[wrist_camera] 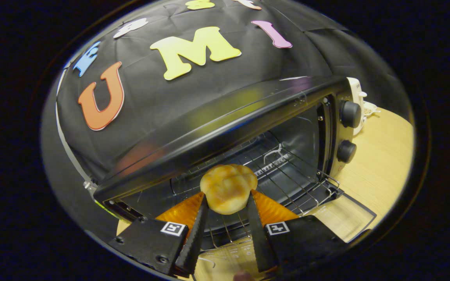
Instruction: Open the toaster oven, put the food inside, and close the toaster oven door.
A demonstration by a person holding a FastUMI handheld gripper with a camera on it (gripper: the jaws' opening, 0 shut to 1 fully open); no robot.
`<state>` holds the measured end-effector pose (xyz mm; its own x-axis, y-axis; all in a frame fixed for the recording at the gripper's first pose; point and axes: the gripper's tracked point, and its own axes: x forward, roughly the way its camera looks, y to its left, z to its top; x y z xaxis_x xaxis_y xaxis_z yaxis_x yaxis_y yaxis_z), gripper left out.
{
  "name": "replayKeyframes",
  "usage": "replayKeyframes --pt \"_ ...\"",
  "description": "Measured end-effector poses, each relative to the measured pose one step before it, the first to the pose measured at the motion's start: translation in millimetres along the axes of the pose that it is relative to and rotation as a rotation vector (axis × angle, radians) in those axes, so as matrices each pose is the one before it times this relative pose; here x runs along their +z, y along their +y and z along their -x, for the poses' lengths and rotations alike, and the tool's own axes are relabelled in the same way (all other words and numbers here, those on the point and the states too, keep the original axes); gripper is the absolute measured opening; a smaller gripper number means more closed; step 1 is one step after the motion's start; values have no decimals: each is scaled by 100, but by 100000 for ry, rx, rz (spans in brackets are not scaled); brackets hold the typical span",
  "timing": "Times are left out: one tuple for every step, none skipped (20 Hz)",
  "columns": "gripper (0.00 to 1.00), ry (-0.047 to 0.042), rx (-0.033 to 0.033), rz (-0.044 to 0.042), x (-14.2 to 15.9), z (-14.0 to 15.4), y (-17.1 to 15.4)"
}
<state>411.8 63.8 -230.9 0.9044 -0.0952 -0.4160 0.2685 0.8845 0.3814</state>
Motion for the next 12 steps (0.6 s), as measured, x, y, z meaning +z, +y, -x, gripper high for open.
replayKeyframes --pt "63 -578 -251 2007 -37 -331 218" --pt "64 -604 -748 2213 -132 -241 138" --pt "66 -207 -757 1691 -77 -237 -39" --pt "69 -288 408 508 -169 -48 287" --pt "72 -579 23 370 176 -6 248" --pt "76 -356 -265 1660 -15 -145 -45" --pt "79 86 -207 1398 -50 177 16" --pt "83 355 792 -11 -56 198 224" --pt "88 1148 359 -666 -64 312 142" --pt "96 454 584 -642 90 311 174" --pt "96 680 -376 235 -26 190 39" --pt "96 679 -210 1007 -31 455 -61"
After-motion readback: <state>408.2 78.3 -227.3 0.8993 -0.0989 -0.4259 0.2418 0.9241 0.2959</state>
